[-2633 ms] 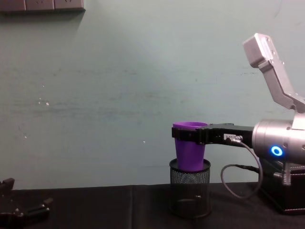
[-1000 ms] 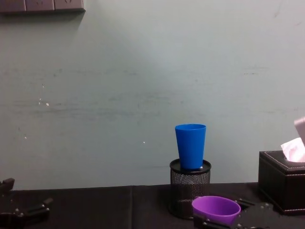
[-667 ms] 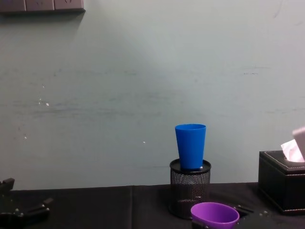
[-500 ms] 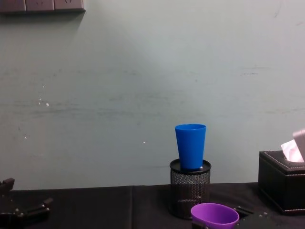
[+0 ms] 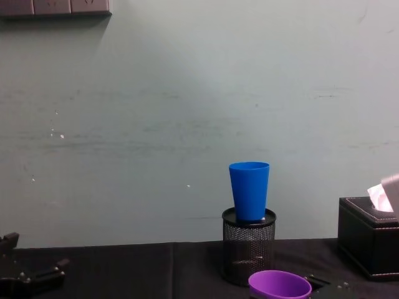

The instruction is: Pick up one cup with a gripper and tap it against the other cup.

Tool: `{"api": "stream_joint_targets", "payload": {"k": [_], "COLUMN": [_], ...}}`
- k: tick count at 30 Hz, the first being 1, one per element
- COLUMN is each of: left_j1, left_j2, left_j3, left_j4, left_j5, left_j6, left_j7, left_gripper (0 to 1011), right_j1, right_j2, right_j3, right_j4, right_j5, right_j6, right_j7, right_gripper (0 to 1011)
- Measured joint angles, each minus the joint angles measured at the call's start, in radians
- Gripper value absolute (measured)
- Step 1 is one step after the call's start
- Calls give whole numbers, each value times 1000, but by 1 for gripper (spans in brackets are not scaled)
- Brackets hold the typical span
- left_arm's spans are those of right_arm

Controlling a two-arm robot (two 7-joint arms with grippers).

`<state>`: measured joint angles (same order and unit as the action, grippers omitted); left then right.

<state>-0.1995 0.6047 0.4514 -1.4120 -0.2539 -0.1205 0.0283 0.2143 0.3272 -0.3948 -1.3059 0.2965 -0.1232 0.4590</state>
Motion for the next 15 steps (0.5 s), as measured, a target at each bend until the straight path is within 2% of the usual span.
{"api": "stream_joint_targets", "payload": {"k": [3, 6, 11, 15], "left_j1": [0, 0, 0, 0], "left_j2": [0, 0, 0, 0], "left_j3": [0, 0, 0, 0], "left_j4": [0, 0, 0, 0], "left_j5": [0, 0, 0, 0], "left_j6": [0, 0, 0, 0], "left_j7": [0, 0, 0, 0], "left_gripper": [1005, 1005, 1005, 1005], "right_j1": [0, 0, 0, 0], "right_j2": [0, 0, 1, 1], "right_j3": [0, 0, 0, 0], "right_j4": [-1, -1, -2, -3], "right_j5": [0, 0, 1, 1], "right_j6": [0, 0, 0, 1], "right_j7": [0, 0, 0, -1], "right_gripper": [733, 790, 943, 1002]}}
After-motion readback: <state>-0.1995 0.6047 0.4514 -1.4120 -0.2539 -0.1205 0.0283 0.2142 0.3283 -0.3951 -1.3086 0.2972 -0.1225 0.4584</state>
